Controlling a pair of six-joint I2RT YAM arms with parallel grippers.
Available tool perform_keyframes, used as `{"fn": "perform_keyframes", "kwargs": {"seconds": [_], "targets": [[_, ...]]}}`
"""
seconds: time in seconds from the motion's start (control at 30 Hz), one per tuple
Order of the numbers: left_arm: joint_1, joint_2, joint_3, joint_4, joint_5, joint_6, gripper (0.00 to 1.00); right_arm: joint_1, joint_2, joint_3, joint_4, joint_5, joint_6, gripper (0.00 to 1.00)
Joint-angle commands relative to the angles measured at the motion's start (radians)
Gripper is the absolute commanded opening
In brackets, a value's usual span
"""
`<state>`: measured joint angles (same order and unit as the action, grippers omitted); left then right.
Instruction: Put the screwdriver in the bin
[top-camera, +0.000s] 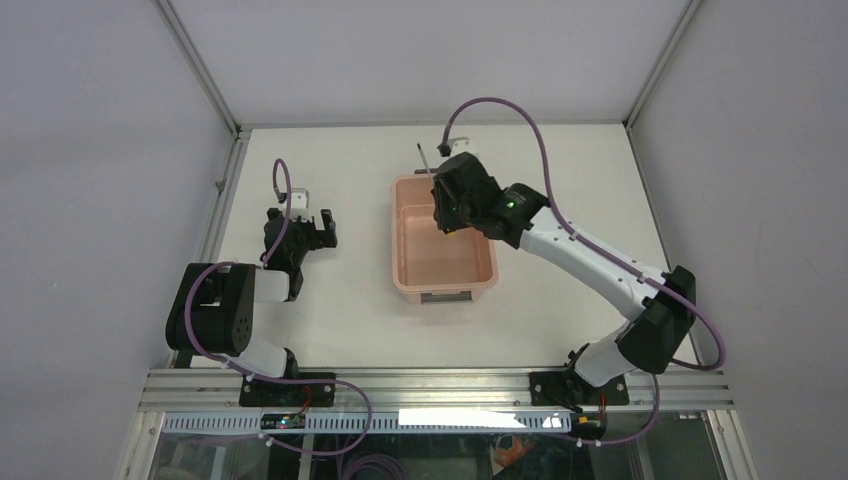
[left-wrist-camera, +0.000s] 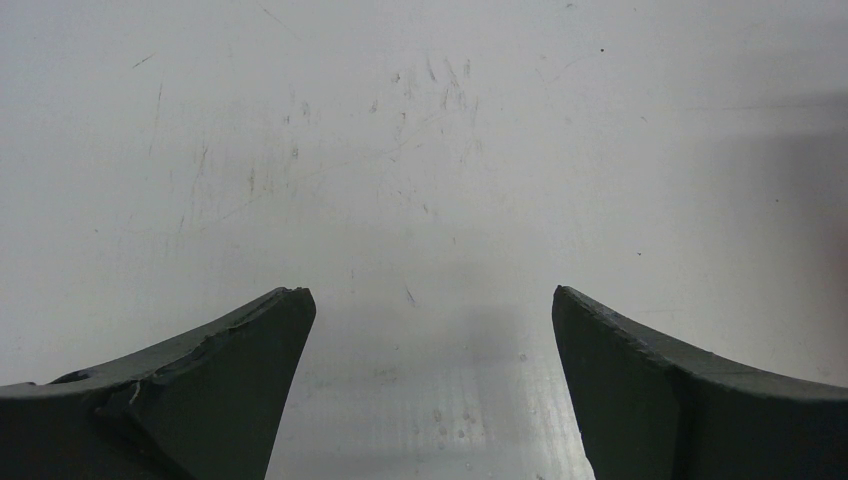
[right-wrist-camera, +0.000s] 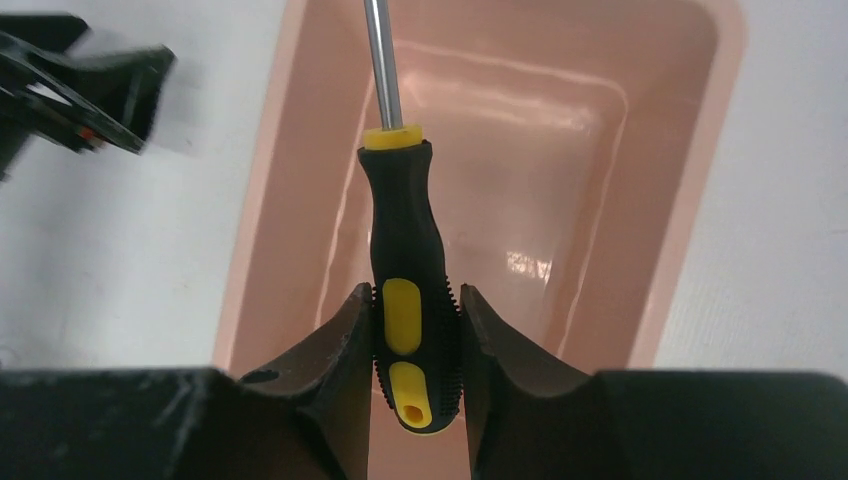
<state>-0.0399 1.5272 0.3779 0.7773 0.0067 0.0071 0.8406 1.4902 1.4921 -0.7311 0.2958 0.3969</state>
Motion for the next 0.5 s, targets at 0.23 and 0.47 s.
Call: {"fn": "perform_keyframes", "kwargs": {"seconds": [0.23,0.47], "targets": [[-0.006,-0.019,0.006,0.027,0.009,-0.016,0.99,0.061,0.215,-0.233,0.207,0.046,0.188,0.21],[-0.006,-0.020,0.006,0.027,0.009,-0.016,0.99,0.058,0.403,-0.201,0.163,0.070,0.216,0.28]]}}
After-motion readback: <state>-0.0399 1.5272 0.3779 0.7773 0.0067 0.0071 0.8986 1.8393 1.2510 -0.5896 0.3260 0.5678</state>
